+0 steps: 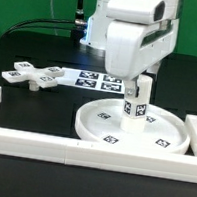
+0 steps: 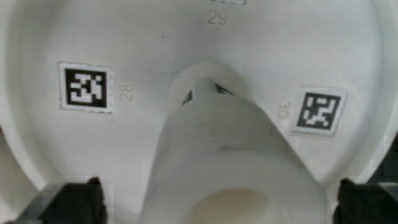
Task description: Assemble round table
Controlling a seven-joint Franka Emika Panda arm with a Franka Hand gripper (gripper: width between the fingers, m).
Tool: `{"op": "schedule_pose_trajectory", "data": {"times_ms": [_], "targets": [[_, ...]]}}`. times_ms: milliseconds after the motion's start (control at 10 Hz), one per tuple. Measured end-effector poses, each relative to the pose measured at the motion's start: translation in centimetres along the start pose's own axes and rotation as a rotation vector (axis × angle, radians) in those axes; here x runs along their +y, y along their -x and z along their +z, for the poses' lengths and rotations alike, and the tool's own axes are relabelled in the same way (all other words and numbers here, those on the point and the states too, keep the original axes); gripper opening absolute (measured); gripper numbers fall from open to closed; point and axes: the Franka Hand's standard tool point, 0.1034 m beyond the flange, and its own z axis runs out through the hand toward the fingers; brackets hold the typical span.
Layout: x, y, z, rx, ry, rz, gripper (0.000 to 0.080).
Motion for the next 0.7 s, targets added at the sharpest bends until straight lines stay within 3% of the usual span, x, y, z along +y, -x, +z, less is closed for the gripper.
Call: {"op": "schedule_pose_trajectory", "data": {"times_ms": [700], "targets": [[0.09,0.39,0.17,-0.049,0.009,-0.366,0.0649]]}}
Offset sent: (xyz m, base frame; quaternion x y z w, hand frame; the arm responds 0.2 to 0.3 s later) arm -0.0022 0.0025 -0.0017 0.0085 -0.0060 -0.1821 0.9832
